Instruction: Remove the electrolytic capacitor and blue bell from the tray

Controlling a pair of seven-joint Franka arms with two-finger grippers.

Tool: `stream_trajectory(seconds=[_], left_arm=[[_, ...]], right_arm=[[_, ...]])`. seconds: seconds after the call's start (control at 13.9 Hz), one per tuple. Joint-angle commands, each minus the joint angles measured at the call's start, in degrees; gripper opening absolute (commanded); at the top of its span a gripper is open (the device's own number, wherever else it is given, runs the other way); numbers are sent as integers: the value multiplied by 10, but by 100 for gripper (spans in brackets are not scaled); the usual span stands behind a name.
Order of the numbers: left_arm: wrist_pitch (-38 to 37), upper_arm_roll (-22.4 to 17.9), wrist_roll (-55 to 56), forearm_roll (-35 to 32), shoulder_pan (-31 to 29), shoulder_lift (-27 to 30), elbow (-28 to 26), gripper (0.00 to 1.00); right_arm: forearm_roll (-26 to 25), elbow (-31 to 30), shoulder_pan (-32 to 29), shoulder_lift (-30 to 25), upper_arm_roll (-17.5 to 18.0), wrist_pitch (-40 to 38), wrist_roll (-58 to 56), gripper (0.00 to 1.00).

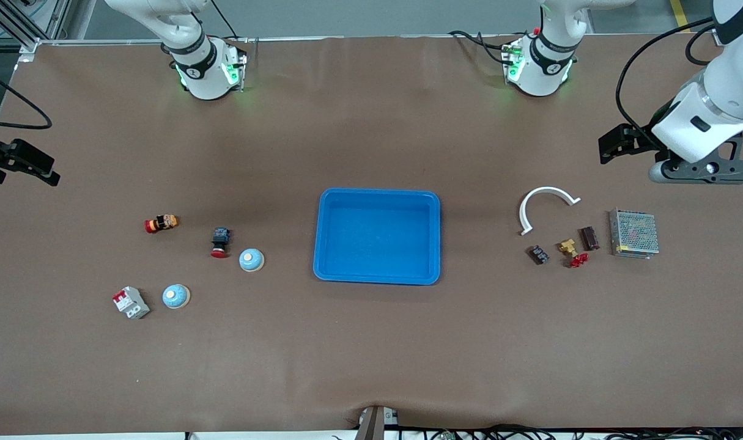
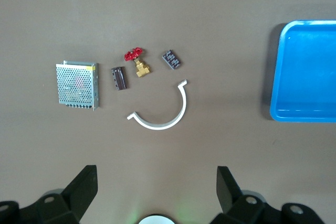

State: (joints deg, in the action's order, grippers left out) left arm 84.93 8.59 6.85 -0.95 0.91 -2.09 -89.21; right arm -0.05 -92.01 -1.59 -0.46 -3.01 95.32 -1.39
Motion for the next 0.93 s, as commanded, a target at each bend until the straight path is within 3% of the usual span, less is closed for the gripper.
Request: stream_trajectory(seconds=[0.0,0.86], left_arm=[[-2,-11,-1,3,-3,20,-17,100],[31,-9,-17,8,-15,36,-16,100]], right_arm=[[0,12,-3,5,4,-8,-1,100],[0,18,-2,5,5,-11,0,100]])
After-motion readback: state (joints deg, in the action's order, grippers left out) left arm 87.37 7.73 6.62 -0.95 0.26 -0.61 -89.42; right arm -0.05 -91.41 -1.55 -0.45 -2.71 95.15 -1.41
